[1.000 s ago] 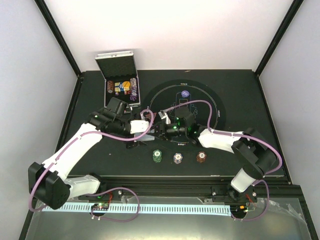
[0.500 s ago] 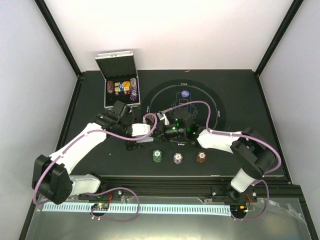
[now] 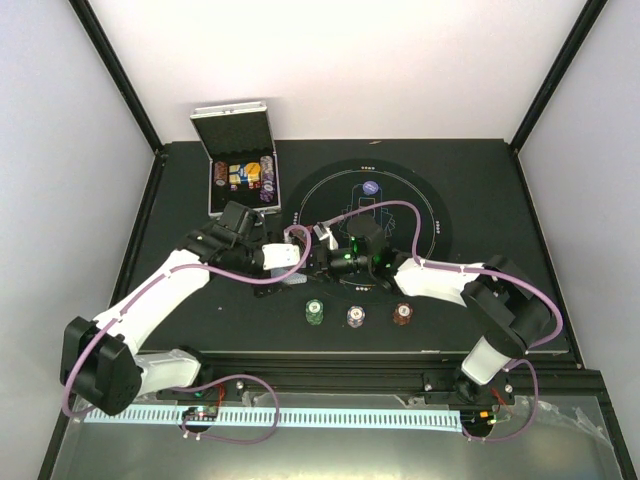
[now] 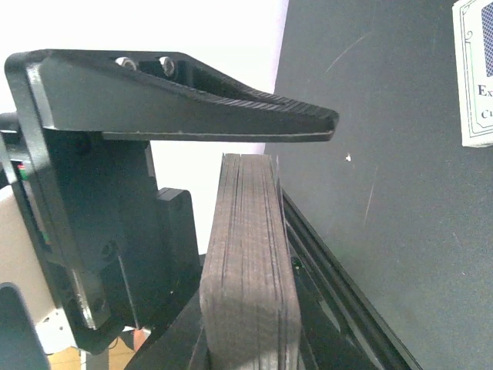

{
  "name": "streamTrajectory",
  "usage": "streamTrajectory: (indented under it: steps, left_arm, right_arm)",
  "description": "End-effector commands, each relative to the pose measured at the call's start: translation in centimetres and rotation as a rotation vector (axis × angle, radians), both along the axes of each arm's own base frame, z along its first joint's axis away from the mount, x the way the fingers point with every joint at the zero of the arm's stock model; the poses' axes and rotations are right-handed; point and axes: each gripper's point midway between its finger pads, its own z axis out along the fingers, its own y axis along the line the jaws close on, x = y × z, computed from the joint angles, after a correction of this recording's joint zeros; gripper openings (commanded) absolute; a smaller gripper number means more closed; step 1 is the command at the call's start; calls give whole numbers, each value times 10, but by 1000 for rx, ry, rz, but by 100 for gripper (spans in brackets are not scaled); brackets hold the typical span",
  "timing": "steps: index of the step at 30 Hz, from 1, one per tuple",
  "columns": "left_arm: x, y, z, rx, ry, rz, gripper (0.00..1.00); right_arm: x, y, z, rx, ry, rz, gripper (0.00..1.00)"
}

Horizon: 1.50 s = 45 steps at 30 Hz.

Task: Distribute texas hold em gaming equipment

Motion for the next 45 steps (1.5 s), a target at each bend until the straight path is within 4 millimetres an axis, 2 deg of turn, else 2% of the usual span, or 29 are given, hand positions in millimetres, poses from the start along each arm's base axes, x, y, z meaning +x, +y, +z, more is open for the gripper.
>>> streamTrajectory:
  steps: [1, 8, 13, 19, 30, 32, 36, 39, 41, 45]
  left_arm:
    - [0, -8, 16, -53, -39, -19, 92]
    - [-2, -6, 9, -36, -17, -18, 88]
    - [0, -5, 3, -23, -1, -8, 76]
    - [1, -6, 7, -33, -3, -3, 56]
    - [-4, -6, 17, -43, 8, -3, 10]
    - [-5, -5, 17, -37, 9, 0, 2]
    - [-5, -1, 17, -21, 3, 8, 2]
    - [-6, 0, 16, -15, -1, 9, 1]
    - [-6, 0, 17, -13, -5, 11, 1]
    - [-5, 1, 17, -11, -8, 15, 2]
  right_arm:
    - [3, 6, 11, 21, -41, 10, 1]
    - [2, 7, 9, 11, -43, 10, 1]
    - [1, 8, 8, 7, -40, 8, 1]
    - [2, 7, 0, -18, -32, -3, 1]
    - [8, -2, -37, -177, -46, -36, 1]
    - [10, -6, -40, -212, -62, -39, 6]
    - [11, -7, -41, -235, -76, -37, 27]
    - [10, -7, -41, -235, -73, -31, 39]
    - [10, -6, -41, -232, -70, -28, 43]
    - [9, -5, -36, -218, -72, -24, 43]
